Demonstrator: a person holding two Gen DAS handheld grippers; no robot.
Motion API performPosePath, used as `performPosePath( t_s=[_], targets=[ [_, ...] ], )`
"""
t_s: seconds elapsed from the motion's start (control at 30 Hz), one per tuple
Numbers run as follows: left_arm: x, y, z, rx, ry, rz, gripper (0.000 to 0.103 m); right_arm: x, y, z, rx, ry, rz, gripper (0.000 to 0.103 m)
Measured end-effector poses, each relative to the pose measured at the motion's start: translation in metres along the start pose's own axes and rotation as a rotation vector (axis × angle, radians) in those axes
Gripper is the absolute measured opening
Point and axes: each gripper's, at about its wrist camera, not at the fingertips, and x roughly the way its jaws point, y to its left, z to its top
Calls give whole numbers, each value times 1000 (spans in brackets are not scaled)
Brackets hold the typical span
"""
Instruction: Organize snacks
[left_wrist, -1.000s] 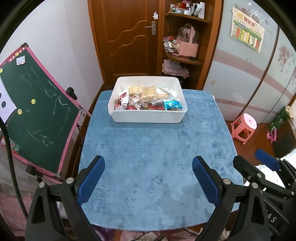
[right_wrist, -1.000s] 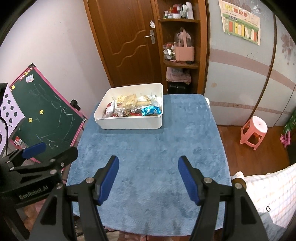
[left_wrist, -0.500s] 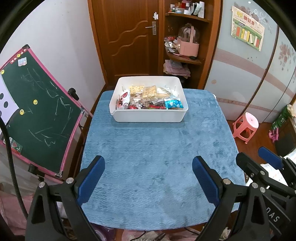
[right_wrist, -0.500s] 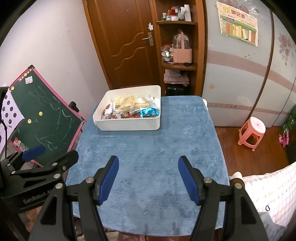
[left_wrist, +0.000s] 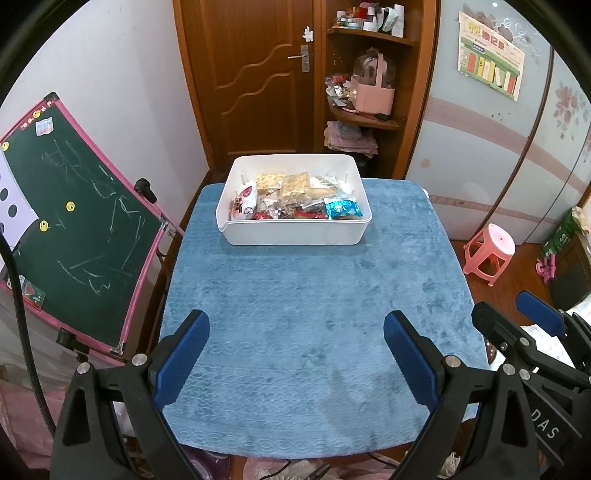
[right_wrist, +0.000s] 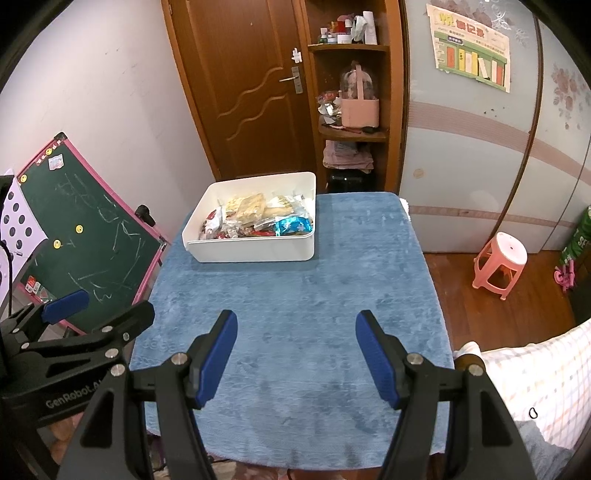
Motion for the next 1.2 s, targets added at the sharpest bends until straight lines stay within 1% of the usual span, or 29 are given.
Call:
performPosePath(
  t_s=[0.7,1.2],
  targets=[
    [3,2,1,0,9,-7,95,1,-1,0,4,2,-2,67],
    [8,4,3,3,21,-12,95,8,-10,-2,20,13,-2,67]
  ],
)
